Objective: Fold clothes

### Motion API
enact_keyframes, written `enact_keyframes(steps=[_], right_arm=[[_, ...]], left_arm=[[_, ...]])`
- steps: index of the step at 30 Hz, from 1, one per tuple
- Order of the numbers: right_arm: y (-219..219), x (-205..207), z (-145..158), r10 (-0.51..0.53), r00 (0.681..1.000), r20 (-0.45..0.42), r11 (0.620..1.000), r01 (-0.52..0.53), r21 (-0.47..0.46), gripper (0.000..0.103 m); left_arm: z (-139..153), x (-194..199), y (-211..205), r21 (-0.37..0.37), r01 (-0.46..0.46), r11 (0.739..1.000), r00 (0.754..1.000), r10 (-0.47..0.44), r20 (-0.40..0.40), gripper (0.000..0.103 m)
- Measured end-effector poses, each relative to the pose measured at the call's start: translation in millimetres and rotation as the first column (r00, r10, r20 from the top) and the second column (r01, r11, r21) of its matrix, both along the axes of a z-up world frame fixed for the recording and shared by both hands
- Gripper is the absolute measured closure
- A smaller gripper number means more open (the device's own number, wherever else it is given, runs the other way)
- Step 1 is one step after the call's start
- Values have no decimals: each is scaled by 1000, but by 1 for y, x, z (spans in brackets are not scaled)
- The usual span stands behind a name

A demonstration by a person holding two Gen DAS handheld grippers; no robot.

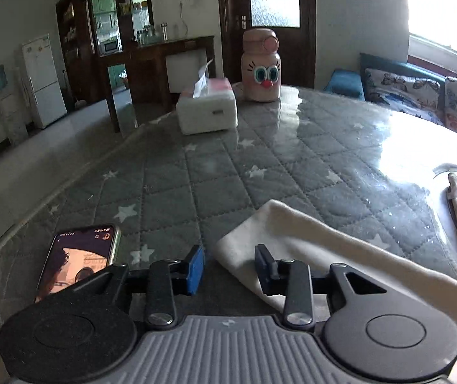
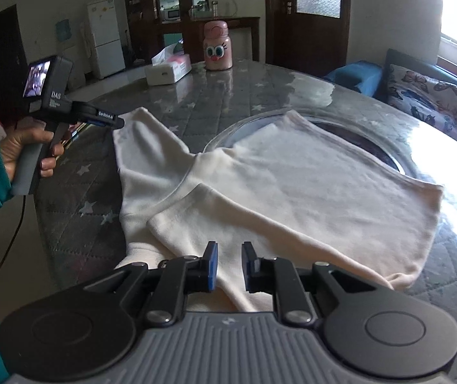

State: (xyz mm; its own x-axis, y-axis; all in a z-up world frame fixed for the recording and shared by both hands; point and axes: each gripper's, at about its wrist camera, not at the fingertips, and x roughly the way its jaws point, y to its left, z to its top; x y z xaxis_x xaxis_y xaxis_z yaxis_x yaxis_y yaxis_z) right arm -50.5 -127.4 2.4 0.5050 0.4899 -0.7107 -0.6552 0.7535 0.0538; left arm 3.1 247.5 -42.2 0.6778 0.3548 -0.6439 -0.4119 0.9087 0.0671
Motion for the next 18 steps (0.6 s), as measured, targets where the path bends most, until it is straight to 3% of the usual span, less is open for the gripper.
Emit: enact_keyframes(steps=[2, 4, 6, 11, 14, 18], right_arm=[[-4, -1, 2, -11, 1000, 5, 1000, 11, 4, 88], [-8, -2, 4, -22, 1000, 10, 1000, 22, 8, 88], [-14, -4, 6, -37, 999, 15, 999, 37, 13, 88], [-29, -6, 8, -86, 996, 17, 996, 86, 29, 88], [-44, -6, 10, -129, 992, 11, 991, 128, 47, 88], [-63, -7, 14, -189, 982, 13, 980, 188, 71, 88]], left_arm=[[-1, 1, -2, -11, 13, 1000, 1000, -13, 6, 88], [2, -1, -5, -22, 21, 1000, 999, -20, 30, 95], [6, -4, -8, -32, 29, 999, 998, -27, 54, 97], [38, -20, -48, -2, 157, 988, 974, -155, 165, 98], [57, -33, -86, -5, 279, 960, 938, -271, 217, 98], [76, -52, -140, -7, 457, 890, 857, -438, 271, 98]])
